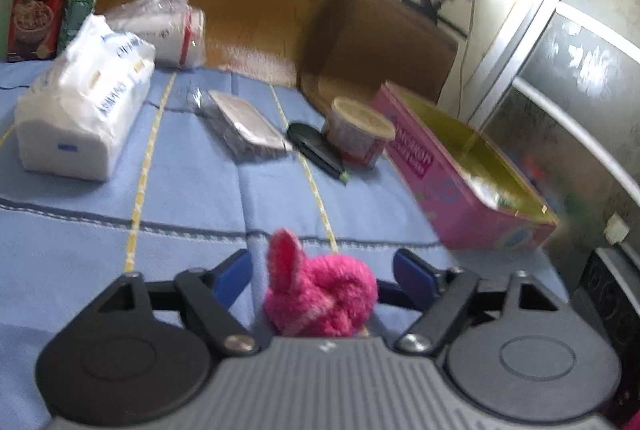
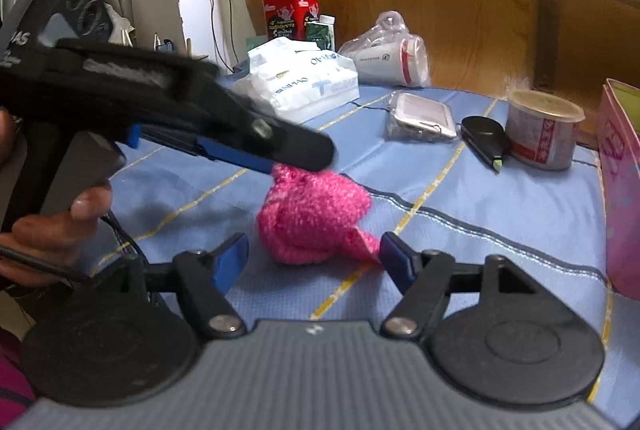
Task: Organize soft objects
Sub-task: 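Carry the pink pouch into the pink tin and release it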
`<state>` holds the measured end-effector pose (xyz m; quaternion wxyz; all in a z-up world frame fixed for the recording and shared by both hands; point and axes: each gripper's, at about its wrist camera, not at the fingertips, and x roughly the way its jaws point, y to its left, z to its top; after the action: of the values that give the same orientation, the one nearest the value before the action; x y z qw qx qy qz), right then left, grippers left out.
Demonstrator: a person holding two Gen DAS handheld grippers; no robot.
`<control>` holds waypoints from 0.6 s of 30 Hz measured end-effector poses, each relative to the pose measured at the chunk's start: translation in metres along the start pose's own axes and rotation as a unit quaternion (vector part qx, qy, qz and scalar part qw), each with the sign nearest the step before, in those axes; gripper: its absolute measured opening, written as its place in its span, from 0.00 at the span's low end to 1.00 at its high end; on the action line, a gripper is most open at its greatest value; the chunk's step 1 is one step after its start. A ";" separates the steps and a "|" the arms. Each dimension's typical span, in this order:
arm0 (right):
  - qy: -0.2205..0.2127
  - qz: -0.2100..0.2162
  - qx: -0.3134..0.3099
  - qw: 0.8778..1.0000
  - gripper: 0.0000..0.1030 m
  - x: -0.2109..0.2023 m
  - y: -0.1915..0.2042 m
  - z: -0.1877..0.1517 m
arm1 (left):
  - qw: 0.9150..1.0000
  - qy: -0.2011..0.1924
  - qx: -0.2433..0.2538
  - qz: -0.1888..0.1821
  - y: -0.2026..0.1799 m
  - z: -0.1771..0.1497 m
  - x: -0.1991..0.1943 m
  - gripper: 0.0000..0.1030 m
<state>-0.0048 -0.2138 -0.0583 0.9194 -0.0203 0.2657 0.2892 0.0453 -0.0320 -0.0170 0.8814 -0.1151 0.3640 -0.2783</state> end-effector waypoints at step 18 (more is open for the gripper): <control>-0.184 -0.197 0.039 0.962 0.48 -0.097 -0.076 0.012 | 0.987 -0.026 0.139 -0.082 -0.161 0.074 0.076 0.59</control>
<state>-0.0249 -0.3247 -0.0081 0.9913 0.0170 0.0937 0.0908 0.0760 -0.2073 0.0566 0.8723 -0.0285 0.2881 -0.3941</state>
